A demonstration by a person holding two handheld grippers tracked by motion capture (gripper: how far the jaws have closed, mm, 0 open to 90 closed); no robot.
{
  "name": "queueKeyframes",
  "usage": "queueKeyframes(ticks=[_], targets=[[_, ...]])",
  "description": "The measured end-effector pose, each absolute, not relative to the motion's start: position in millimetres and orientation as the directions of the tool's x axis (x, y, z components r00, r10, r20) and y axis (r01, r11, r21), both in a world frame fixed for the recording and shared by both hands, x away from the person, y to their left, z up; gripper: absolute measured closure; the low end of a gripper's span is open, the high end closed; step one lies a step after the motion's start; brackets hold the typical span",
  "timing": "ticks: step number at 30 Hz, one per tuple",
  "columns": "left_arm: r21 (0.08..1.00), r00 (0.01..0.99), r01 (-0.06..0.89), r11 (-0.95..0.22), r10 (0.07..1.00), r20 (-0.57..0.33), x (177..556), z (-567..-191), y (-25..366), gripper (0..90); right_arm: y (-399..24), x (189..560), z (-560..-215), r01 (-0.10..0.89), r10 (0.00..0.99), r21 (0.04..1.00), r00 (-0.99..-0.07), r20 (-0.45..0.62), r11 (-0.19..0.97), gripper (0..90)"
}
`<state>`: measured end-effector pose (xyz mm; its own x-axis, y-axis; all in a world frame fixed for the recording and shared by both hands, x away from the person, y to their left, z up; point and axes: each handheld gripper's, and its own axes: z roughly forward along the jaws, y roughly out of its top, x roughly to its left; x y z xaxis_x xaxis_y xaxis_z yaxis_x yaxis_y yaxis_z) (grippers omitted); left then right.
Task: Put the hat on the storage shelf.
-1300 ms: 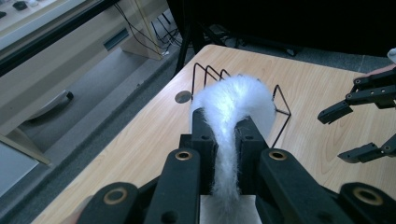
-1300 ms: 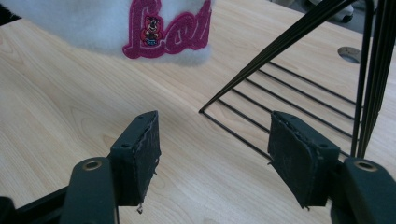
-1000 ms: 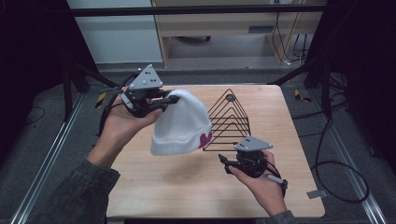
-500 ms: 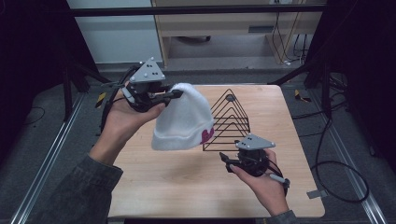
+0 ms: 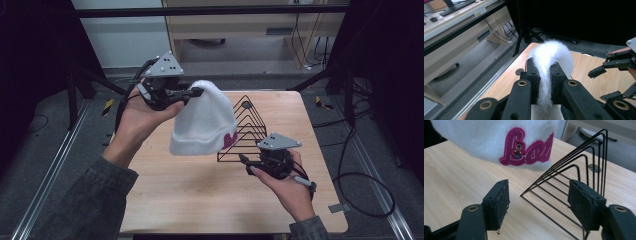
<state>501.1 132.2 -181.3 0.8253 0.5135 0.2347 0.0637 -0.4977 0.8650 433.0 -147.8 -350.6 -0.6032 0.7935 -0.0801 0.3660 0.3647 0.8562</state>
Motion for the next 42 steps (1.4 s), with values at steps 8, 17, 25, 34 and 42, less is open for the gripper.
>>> queueKeyframes(ticks=[8, 17, 25, 34, 42], targets=[[0.874, 0.824, 0.038, -0.485, 0.510, 0.247, 504.0, -170.1, 126.8, 81.6, -151.7, 444.2, -337.8, 0.348, 0.791, 0.864, -0.606, -0.089, 0.364, 33.3], [0.869, 0.825, 0.027, -0.493, 0.502, 0.259, 516.4, -160.2, 123.2, 81.6, -160.4, 456.2, -324.9, 0.338, 0.793, 0.872, -0.603, -0.087, 0.353, 31.9], [0.883, 0.824, 0.013, -0.469, 0.506, 0.256, 520.8, -145.3, 117.7, 81.6, -164.8, 468.9, -321.1, 0.346, 0.787, 0.884, -0.616, -0.039, 0.314, 31.8], [0.886, 0.832, 0.016, -0.464, 0.497, 0.246, 528.0, -144.8, 96.6, 81.5, -182.1, 453.3, -320.6, 0.339, 0.809, 0.894, -0.586, -0.045, 0.295, 32.9], [0.884, 0.851, 0.008, -0.468, 0.467, 0.239, 529.9, -148.9, 75.0, 81.4, -216.0, 445.4, -304.4, 0.302, 0.833, 0.927, -0.553, -0.019, 0.221, 33.1]])
